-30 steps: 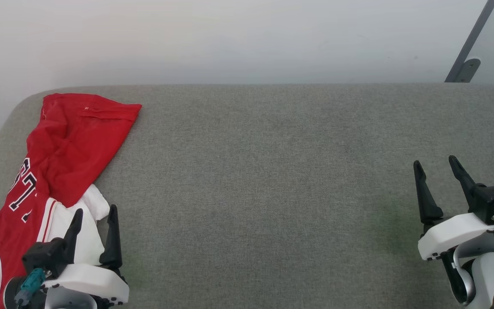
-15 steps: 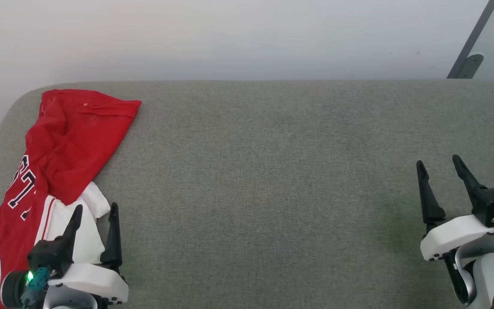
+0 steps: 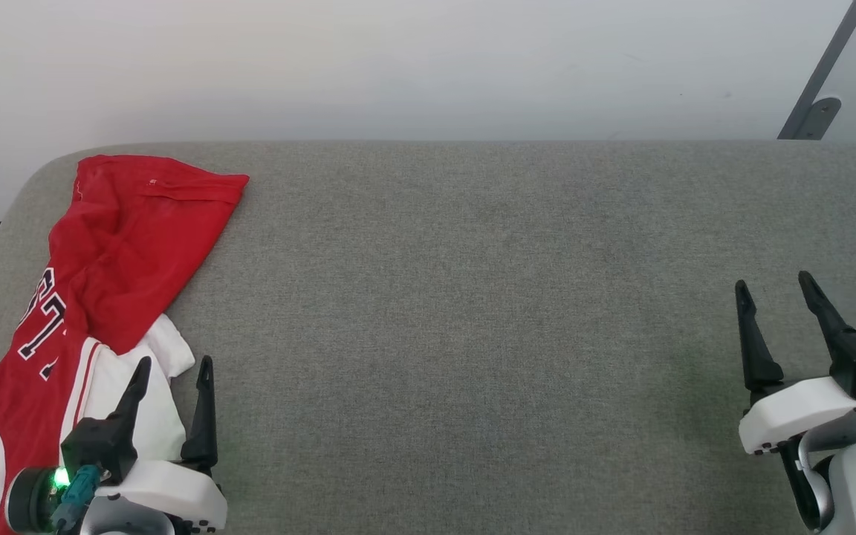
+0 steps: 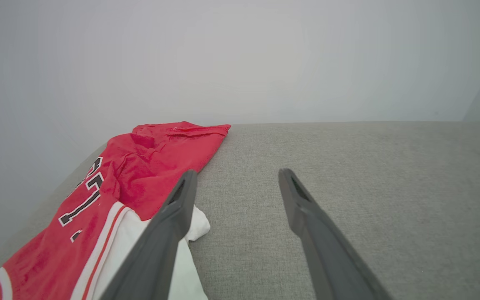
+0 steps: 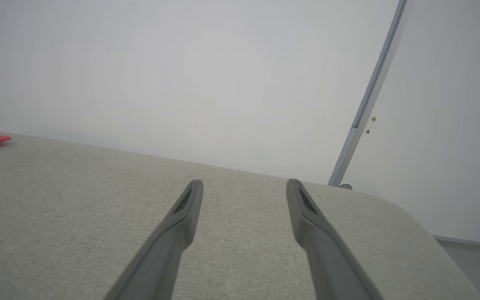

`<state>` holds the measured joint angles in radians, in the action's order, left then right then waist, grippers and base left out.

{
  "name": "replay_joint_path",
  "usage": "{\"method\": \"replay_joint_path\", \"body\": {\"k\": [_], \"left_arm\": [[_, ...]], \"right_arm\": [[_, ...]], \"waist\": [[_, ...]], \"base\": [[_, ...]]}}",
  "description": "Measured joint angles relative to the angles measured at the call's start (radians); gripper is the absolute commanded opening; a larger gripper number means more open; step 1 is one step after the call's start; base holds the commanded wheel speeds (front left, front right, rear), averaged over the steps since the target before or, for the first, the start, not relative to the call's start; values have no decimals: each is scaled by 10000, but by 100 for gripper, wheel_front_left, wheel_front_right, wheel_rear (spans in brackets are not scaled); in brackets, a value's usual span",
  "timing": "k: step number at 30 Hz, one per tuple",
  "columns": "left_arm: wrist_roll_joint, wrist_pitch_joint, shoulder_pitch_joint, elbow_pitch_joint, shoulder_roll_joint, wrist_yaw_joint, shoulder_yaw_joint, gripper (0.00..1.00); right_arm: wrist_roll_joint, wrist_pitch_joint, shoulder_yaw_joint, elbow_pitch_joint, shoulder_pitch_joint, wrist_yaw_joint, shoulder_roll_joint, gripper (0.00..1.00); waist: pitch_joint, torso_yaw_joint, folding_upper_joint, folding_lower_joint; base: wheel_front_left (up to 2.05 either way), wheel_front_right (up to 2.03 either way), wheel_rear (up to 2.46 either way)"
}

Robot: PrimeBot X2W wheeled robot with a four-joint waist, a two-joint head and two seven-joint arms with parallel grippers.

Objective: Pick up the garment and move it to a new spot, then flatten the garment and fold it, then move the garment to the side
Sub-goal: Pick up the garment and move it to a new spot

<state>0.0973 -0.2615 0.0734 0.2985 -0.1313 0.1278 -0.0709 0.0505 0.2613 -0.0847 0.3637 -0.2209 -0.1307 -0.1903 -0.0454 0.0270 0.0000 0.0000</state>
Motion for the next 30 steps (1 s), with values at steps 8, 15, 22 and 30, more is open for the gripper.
{"method": "replay_joint_path", "body": {"k": [8, 15, 22, 30], "left_arm": [[307, 0, 10, 125, -6, 12, 31, 100], [416, 0, 38, 209, -42, 13, 81, 100], [654, 0, 115, 318, -2, 13, 38, 100], [616, -4, 53, 451, 232, 15, -343, 100]], "right_arm": [[105, 0, -138, -48, 26, 0, 25, 100], [186, 0, -174, -65, 67, 0, 54, 100], [337, 2, -151, -92, 123, 0, 111, 100], [554, 2, 420, -23, 268, 0, 238, 100]], "waist": [[4, -24, 0, 0], [26, -3, 0, 0], [-2, 269, 0, 0], [-27, 1187, 0, 1]], "base": [[0, 0, 0], [0, 0, 0], [0, 0, 0], [0, 0, 0]]}}
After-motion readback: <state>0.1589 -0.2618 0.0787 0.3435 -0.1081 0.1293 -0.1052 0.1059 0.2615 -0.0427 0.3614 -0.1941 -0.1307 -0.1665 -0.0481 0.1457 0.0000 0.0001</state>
